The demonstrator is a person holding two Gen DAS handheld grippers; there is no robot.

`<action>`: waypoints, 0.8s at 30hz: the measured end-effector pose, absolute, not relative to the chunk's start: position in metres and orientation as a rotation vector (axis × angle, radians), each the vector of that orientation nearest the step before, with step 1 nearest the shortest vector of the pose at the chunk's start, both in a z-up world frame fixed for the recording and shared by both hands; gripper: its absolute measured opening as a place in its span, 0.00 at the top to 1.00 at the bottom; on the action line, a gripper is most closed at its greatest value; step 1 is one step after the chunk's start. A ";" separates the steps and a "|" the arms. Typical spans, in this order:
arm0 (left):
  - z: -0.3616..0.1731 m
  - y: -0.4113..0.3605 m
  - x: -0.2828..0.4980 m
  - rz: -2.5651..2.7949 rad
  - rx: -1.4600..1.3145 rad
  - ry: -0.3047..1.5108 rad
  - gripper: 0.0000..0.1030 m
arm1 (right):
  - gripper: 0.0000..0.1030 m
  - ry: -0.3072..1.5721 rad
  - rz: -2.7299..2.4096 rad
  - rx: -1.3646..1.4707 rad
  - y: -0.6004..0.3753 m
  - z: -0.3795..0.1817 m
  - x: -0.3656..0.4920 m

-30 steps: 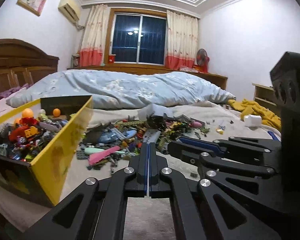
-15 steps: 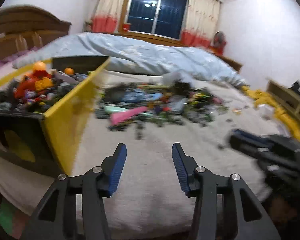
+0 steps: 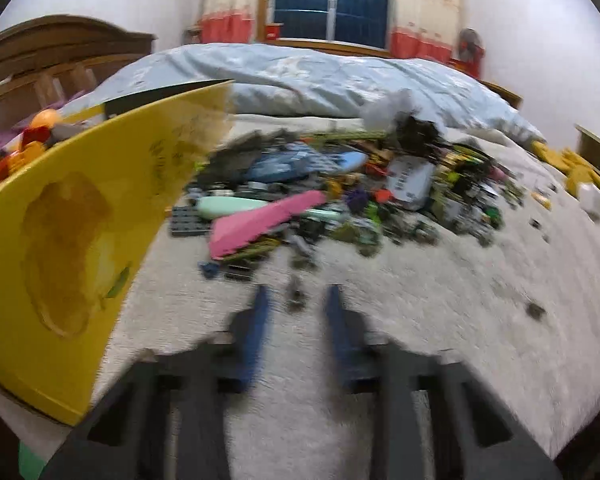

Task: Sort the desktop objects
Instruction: 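Grasp another small grey piece from the towel with the left tool, then carry both held pieces over the yellow box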

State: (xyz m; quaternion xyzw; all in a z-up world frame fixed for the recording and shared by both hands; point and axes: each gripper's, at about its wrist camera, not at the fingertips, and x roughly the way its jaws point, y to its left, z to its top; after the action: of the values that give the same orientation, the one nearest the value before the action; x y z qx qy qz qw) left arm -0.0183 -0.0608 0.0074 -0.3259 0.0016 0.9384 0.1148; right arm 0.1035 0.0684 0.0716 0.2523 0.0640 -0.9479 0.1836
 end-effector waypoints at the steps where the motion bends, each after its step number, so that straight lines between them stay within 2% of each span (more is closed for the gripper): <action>1: 0.008 -0.063 -0.019 2.736 -0.972 -0.025 0.91 | 0.91 0.167 -2.668 0.733 0.070 0.070 0.102; 6: 0.017 -0.069 -0.005 2.691 -0.971 -0.094 0.91 | 0.90 0.134 -2.690 0.787 0.080 0.064 0.095; 13: 0.058 -0.063 0.060 2.738 -0.680 0.057 0.91 | 0.90 0.061 -2.755 0.743 0.090 0.075 0.085; 20: 0.081 -0.083 0.069 2.791 -0.615 -0.044 0.91 | 0.90 -0.001 -2.714 0.622 0.070 0.092 0.080; 24: 0.089 -0.090 0.076 2.804 -0.565 -0.052 0.91 | 0.90 0.054 -2.668 0.550 0.046 0.098 0.085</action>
State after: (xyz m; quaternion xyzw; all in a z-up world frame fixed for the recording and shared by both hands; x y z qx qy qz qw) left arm 0.0763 -0.0900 0.0885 -0.1957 -0.0181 0.9705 0.1398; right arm 0.0855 0.0458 0.0979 0.1976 0.0195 -0.9580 0.2067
